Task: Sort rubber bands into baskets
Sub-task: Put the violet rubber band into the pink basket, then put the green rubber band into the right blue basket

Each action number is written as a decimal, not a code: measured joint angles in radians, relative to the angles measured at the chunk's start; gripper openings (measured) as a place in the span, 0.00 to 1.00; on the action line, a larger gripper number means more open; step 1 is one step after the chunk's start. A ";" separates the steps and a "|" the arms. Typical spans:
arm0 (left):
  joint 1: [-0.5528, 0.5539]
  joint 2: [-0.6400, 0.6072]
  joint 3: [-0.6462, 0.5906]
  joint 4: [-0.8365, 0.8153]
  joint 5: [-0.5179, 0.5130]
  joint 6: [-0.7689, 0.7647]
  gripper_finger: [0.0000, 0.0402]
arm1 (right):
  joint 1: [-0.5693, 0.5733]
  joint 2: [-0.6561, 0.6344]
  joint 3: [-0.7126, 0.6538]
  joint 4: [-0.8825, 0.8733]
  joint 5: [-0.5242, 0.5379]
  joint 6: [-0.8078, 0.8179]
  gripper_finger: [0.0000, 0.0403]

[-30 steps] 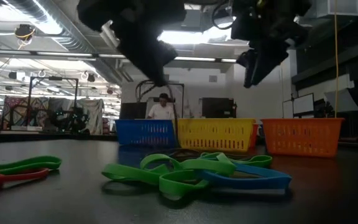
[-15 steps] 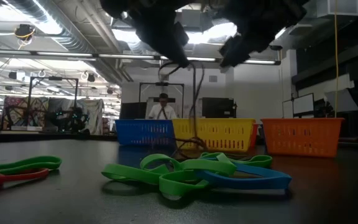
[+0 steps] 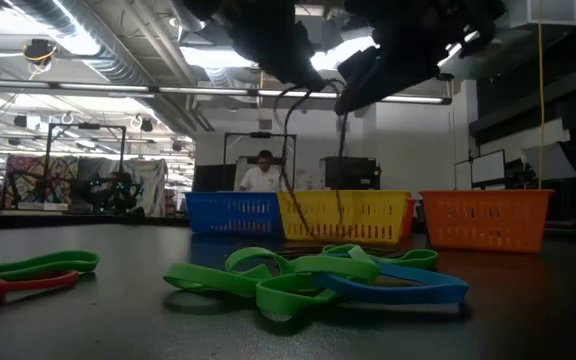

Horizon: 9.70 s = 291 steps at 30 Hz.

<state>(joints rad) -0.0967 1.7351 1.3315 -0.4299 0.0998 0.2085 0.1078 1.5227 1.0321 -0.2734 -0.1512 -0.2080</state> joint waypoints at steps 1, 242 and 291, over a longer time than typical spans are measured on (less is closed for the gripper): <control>0.000 0.000 0.000 0.007 0.000 0.000 0.00 | 0.005 0.005 0.000 0.009 0.010 0.000 0.35; 0.421 0.202 0.000 0.444 -0.082 0.032 0.37 | -0.335 0.018 0.317 -0.625 -0.106 -0.012 0.43; 0.077 -0.056 0.000 -0.193 -0.077 0.034 0.32 | 0.311 0.432 0.314 -0.349 0.118 0.075 0.43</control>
<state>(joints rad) -0.0200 1.6794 1.3315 -0.6234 0.0223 0.2423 0.4187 1.9544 1.3464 -0.6226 -0.0328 -0.1332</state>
